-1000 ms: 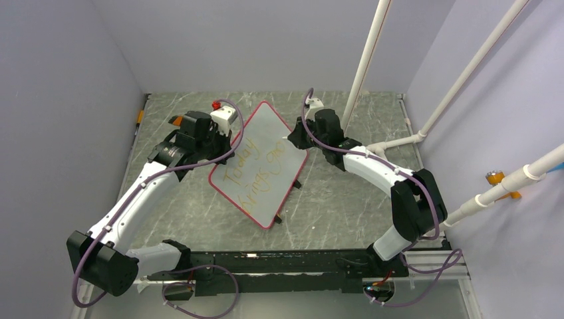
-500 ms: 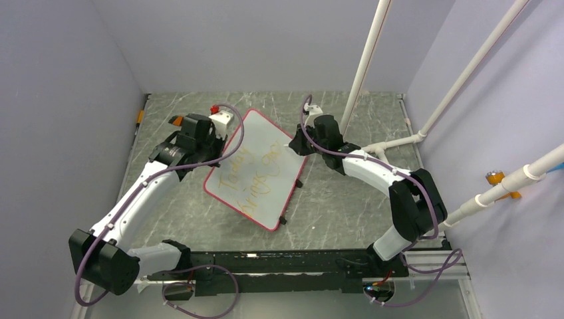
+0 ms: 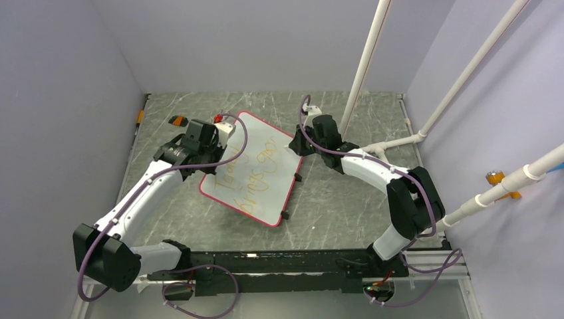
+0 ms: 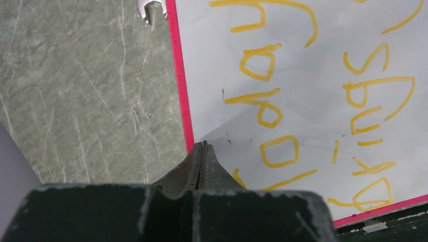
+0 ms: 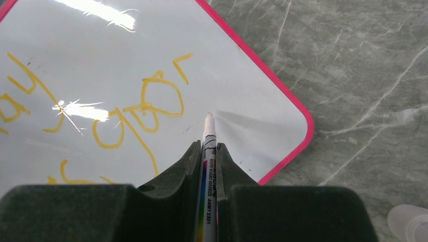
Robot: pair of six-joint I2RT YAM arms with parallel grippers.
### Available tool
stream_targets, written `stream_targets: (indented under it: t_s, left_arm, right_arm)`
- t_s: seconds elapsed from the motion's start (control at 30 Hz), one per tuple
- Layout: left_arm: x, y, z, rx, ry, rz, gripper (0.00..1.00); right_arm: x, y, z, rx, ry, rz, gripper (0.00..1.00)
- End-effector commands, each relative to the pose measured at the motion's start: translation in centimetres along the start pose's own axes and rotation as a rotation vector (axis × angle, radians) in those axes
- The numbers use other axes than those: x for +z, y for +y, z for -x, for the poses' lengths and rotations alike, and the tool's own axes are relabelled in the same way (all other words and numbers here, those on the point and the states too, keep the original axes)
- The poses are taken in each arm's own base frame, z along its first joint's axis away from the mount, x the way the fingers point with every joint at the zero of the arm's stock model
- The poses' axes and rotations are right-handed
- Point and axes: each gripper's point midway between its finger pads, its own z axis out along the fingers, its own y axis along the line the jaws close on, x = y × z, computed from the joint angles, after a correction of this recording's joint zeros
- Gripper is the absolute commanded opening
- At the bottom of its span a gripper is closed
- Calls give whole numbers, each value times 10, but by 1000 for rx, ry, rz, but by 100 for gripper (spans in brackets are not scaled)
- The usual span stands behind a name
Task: Write a sentence on the whiteboard
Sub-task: Write a sentence on the whiteboard, then hold the whiteboard on the whiteboard stand.
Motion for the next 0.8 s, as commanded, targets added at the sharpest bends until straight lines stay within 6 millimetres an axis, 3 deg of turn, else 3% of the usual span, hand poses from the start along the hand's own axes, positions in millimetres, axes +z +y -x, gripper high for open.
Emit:
stream_targets:
  t_s: [0.0, 0.23, 0.43, 0.77]
  left_arm:
    - [-10, 3, 6, 6, -38, 6, 1]
    - [-21, -12, 25, 3, -116, -91, 29]
    - [-29, -22, 45, -13, -183, -161, 48]
    - [-24, -18, 87, -52, -199, -187, 62]
  right_arm:
    - [5, 3, 13, -4, -34, 10, 0]
    - [4, -2, -3, 15, -9, 0, 0]
    - [-5, -1, -1, 19, -19, -2, 0]
    - [-26, 0, 3, 13, -46, -17, 0]
